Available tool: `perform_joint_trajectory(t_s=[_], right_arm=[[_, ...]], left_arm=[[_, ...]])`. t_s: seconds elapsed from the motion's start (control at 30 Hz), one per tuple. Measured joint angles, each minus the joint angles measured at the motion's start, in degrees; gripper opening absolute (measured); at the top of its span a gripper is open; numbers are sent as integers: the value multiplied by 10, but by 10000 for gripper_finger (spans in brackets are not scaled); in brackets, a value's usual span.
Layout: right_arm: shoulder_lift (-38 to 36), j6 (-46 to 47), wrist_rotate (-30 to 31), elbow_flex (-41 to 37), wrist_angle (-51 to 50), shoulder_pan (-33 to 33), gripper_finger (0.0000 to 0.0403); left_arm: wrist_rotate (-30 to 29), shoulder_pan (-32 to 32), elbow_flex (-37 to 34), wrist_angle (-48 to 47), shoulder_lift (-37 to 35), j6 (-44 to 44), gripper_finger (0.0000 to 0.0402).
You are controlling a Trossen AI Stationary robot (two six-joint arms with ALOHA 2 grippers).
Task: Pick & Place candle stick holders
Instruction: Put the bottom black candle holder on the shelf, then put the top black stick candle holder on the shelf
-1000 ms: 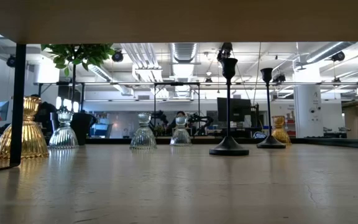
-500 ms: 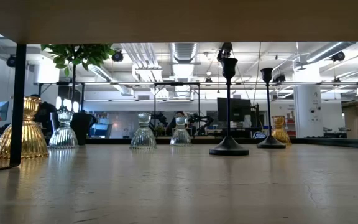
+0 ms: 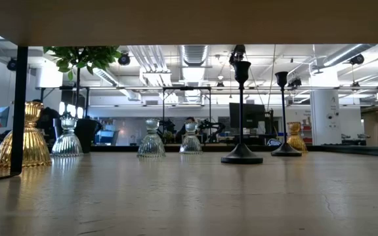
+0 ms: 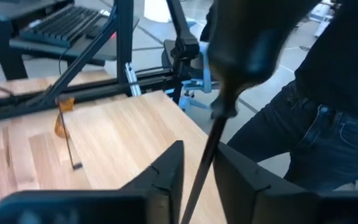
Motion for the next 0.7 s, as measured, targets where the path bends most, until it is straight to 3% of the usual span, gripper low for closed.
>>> perform_joint_trajectory(t_s=[0.17,0.33,0.5,0.6,0.7], right_arm=[[0,-63,0,3,0,0,8],[0,-43,0,3,-19,0,8],[3,-10,0,3,-117,0,9],[9,29,0,0,-196,0,9],[10,87,-2,-17,-263,0,9]], left_arm=[[-1,1,4,-23,-2,-4,140],[-1,5,4,-86,-28,-19,158],[-16,20,4,-195,-84,-42,160],[-53,29,4,-288,-127,-47,159],[-141,29,-4,-369,-173,-55,156]])
